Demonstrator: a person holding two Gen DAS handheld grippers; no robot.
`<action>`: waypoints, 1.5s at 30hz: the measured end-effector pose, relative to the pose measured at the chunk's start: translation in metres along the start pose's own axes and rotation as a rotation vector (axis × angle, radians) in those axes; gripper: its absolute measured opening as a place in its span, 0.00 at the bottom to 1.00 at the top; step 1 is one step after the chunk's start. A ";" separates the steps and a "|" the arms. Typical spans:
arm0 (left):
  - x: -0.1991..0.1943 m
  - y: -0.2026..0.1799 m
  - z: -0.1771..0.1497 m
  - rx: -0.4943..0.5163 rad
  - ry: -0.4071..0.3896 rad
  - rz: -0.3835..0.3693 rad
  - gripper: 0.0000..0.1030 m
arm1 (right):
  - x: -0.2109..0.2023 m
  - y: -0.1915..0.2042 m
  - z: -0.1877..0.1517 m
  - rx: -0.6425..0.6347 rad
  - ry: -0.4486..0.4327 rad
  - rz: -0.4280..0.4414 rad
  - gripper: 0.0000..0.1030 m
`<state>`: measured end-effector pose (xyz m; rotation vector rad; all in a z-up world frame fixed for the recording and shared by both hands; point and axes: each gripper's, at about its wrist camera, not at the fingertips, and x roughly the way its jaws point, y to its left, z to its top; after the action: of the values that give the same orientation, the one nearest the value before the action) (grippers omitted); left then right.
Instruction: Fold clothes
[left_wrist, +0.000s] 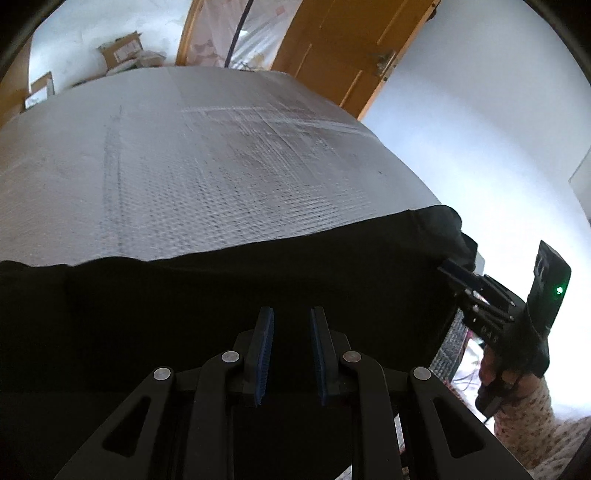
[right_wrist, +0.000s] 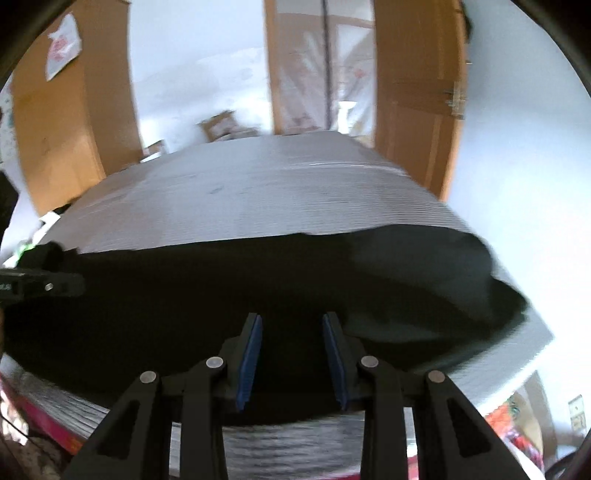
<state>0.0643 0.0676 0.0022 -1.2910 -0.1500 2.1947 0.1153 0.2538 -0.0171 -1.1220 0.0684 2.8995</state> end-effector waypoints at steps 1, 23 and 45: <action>0.003 0.001 0.000 -0.001 0.007 -0.001 0.20 | -0.001 -0.009 -0.001 0.011 -0.001 -0.022 0.33; 0.016 0.011 0.005 -0.067 -0.024 -0.064 0.20 | 0.009 -0.135 0.014 0.258 0.007 -0.175 0.37; 0.019 0.008 0.008 -0.025 -0.023 -0.026 0.20 | -0.004 -0.151 0.027 0.279 -0.033 -0.230 0.02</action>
<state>0.0475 0.0726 -0.0108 -1.2706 -0.2030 2.1928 0.1064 0.4058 0.0013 -0.9645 0.3096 2.6042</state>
